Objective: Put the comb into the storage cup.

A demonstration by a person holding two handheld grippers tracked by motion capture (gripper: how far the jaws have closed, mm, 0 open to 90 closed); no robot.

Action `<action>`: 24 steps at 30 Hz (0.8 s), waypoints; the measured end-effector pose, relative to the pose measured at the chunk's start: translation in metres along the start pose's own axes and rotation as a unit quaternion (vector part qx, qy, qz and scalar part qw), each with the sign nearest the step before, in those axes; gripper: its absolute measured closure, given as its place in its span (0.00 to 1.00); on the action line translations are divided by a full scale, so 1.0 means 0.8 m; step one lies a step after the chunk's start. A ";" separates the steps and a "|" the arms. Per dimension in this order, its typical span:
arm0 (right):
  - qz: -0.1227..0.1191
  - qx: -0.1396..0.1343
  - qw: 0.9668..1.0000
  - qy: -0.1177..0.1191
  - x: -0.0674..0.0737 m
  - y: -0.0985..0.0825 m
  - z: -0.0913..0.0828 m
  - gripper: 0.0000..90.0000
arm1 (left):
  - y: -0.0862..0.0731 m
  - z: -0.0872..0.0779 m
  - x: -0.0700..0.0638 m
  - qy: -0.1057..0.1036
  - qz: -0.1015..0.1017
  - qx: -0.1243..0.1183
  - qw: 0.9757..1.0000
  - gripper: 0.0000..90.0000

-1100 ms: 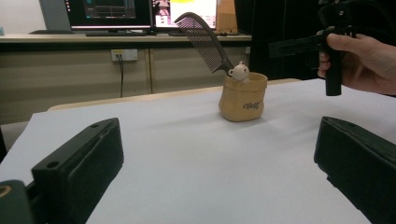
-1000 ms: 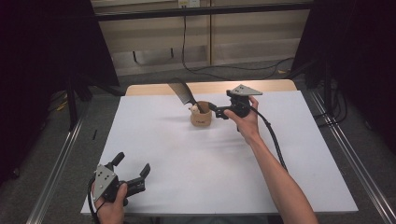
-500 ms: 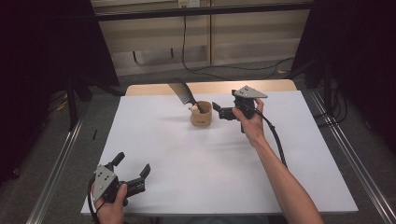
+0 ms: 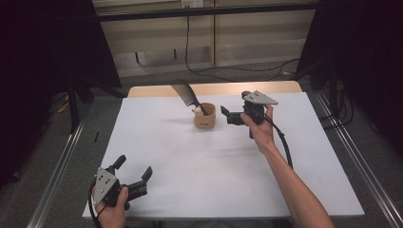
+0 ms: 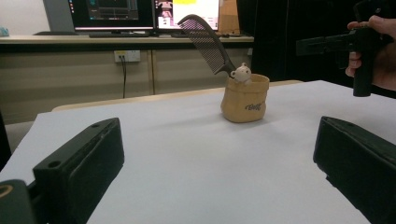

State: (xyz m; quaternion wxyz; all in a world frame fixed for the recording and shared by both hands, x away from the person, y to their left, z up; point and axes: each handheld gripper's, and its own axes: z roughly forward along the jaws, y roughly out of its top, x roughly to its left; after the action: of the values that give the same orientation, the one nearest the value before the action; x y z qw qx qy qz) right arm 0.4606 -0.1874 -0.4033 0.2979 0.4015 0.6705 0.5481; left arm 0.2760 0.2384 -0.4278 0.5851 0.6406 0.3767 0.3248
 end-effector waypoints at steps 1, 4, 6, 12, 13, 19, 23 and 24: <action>-0.001 0.001 1.000 -0.001 0.000 0.000 -0.001 0.00 | 0.000 0.000 0.000 0.000 0.000 -0.001 1.000 0.02; 0.003 -0.002 1.000 -0.002 0.000 -0.001 -0.007 0.01 | 0.000 0.000 0.000 0.000 -0.001 -0.002 1.000 0.02; 0.005 -0.005 1.000 -0.004 0.000 -0.001 -0.012 0.01 | 0.000 -0.001 0.000 0.000 -0.001 -0.001 1.000 0.02; 0.009 -0.008 1.000 -0.013 -0.004 -0.003 -0.023 0.01 | 0.000 -0.001 -0.001 0.004 -0.001 0.000 1.000 0.02; 0.010 -0.007 1.000 -0.013 -0.004 -0.004 -0.025 0.01 | 0.000 -0.001 0.000 0.004 -0.001 0.001 1.000 0.02; 0.009 -0.009 1.000 -0.020 -0.005 -0.007 -0.034 0.01 | 0.000 0.000 -0.001 0.004 0.000 0.001 1.000 0.02; 0.009 -0.012 1.000 -0.023 -0.005 -0.005 -0.039 0.01 | 0.000 -0.001 0.000 0.004 0.001 0.000 1.000 0.02; 0.009 -0.012 1.000 -0.023 -0.005 -0.005 -0.041 0.01 | 0.000 -0.001 0.000 0.004 0.000 0.000 1.000 0.02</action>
State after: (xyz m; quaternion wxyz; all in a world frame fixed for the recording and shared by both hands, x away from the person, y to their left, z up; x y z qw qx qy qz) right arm 0.4341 -0.2073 -0.4000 0.3129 0.4168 0.6533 0.5492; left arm 0.2754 0.2387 -0.4275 0.5834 0.6395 0.3788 0.3275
